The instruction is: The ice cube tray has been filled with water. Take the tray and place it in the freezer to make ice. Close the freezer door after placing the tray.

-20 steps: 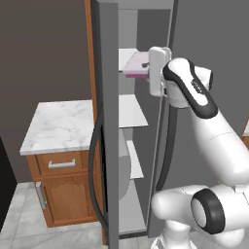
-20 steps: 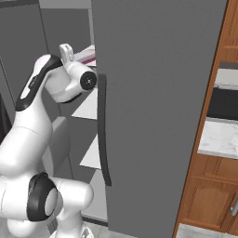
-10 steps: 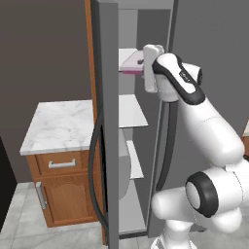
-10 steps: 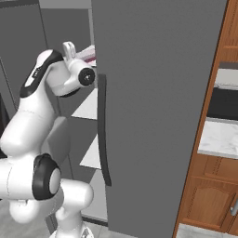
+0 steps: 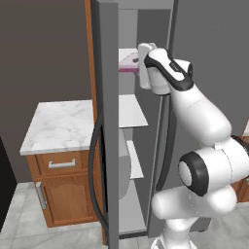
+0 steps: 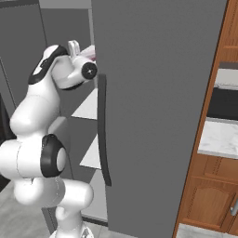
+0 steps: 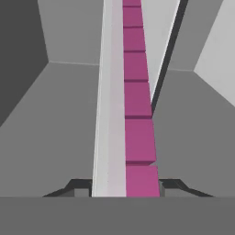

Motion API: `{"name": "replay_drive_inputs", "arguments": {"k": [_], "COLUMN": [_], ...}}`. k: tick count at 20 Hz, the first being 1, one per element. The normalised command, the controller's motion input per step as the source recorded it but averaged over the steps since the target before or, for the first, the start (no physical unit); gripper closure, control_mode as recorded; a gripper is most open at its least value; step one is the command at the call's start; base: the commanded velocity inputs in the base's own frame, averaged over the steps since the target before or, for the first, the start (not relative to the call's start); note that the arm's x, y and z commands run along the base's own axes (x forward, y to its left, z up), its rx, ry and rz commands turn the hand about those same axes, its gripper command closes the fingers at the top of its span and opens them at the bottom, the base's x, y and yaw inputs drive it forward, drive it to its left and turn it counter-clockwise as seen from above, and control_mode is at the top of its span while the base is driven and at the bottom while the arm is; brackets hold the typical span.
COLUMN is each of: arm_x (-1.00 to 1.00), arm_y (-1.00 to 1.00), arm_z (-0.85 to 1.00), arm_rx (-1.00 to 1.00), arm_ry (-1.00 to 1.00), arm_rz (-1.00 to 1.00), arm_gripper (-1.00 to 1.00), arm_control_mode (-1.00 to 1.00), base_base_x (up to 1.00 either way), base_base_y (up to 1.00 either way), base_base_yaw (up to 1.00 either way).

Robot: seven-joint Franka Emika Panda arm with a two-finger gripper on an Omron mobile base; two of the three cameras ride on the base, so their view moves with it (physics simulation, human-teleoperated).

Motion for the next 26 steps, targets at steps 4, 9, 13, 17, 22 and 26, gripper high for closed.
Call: {"name": "replay_drive_inputs", "arguments": {"k": [4, 9, 13, 17, 22, 26], "arm_x": [0.47, 0.51, 0.54, 0.57, 0.57, 0.59], "arm_y": [0.00, 0.01, 0.08, 0.14, 0.06, 0.00], "arm_z": [0.00, 0.00, 0.00, 0.00, 0.00, 0.00], "arm_rx": [0.00, 0.00, 0.00, 0.00, 0.00, 0.00], "arm_ry": [0.06, 0.05, 0.04, 0.02, 0.00, 0.02], "arm_rz": [0.00, 0.00, 0.00, -0.01, -0.03, -0.04], "arm_gripper": [1.00, 1.00, 1.00, 1.00, 1.00, 1.00], "arm_control_mode": [-1.00, -1.00, -1.00, -1.00, -1.00, -1.00], "base_base_x": [0.00, 0.00, 0.00, 0.00, 0.00, 0.00], "base_base_y": [0.00, 0.00, 0.00, 0.00, 0.00, 0.00], "base_base_yaw": [0.00, 0.00, 0.00, 0.00, 0.00, 0.00]}}
